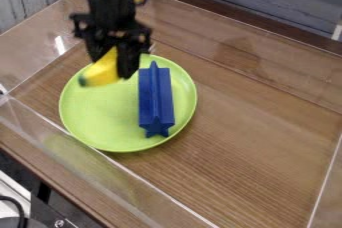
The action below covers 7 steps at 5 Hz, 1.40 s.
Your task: Remove the banana from inside the green plate and put it on the table
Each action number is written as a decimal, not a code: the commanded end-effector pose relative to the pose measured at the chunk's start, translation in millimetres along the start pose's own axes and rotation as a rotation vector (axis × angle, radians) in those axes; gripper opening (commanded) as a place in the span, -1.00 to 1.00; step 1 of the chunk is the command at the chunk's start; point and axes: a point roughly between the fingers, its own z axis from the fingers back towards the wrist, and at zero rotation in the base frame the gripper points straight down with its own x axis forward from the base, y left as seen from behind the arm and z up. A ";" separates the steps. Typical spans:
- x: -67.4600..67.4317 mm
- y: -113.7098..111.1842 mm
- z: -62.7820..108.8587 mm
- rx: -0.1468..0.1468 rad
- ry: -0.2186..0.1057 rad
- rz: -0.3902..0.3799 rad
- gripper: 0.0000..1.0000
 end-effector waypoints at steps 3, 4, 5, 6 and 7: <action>-19.4 -86.5 45.1 -0.041 -0.041 -0.196 -1.00; -27.4 -92.6 38.2 -0.042 -0.041 -0.194 -1.00; -35.2 -98.5 31.2 -0.042 -0.038 -0.190 -1.00; -40.4 -111.0 23.7 -0.042 -0.035 -0.198 -1.00; -41.9 -115.8 13.9 -0.050 -0.038 -0.182 -1.00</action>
